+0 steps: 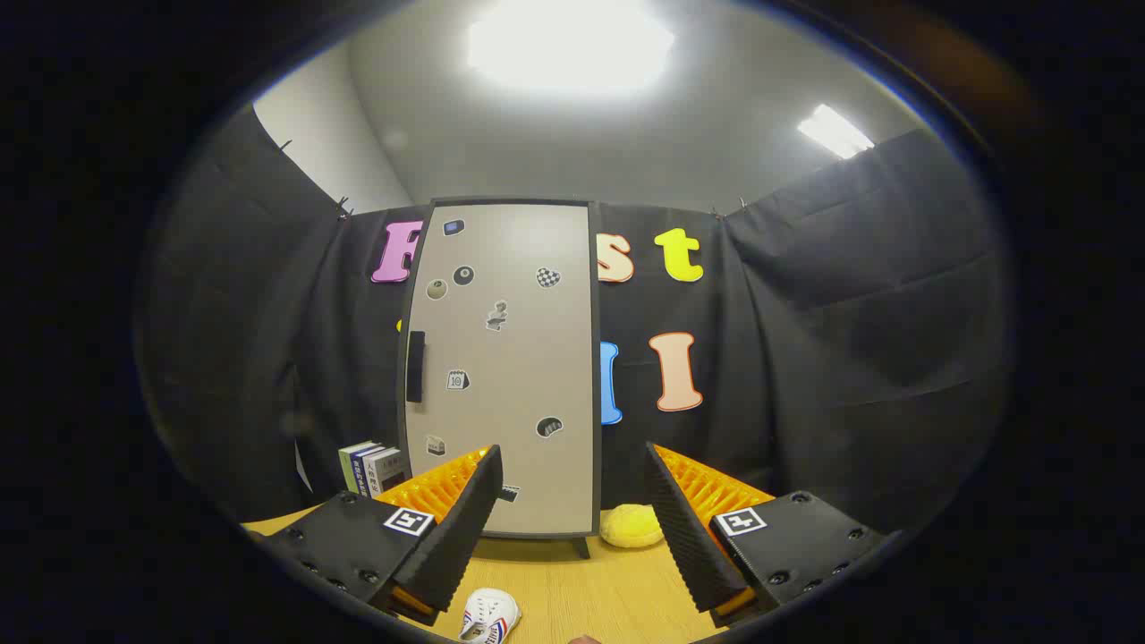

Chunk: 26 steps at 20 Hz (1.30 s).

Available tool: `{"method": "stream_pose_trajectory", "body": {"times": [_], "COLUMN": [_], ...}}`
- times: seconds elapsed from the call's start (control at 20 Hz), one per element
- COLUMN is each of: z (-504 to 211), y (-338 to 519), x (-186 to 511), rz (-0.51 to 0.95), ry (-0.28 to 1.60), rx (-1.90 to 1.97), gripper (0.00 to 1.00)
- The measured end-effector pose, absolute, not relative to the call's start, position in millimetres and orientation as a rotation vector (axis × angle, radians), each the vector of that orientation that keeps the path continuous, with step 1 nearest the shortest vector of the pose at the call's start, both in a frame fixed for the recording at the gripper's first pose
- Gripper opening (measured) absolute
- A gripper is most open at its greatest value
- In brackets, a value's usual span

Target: Open the shoe cabinet door, grab the shoes and put them into the shoe cabinet, then close the shoe cabinet door.

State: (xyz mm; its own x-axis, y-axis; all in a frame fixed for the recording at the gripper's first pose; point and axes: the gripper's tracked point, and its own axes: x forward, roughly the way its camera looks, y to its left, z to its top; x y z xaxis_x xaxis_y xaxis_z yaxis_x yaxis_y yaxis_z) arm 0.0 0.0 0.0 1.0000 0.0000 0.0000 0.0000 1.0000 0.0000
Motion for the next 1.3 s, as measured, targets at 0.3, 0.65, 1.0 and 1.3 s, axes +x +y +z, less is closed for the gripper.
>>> {"method": "stream_pose_trajectory", "body": {"times": [0.3,0.65,1.0,1.3], "z": [5,5,21,48], "y": [5,9,42,93], "x": [-8,-7,15,69], "rz": [0.007,-0.003,0.032,0.091], "ry": [-0.012,0.002,0.004,-0.032], "rx": [-0.014,0.009,-0.005,-0.011], "gripper": [0.98,0.98,0.98,0.98]}}
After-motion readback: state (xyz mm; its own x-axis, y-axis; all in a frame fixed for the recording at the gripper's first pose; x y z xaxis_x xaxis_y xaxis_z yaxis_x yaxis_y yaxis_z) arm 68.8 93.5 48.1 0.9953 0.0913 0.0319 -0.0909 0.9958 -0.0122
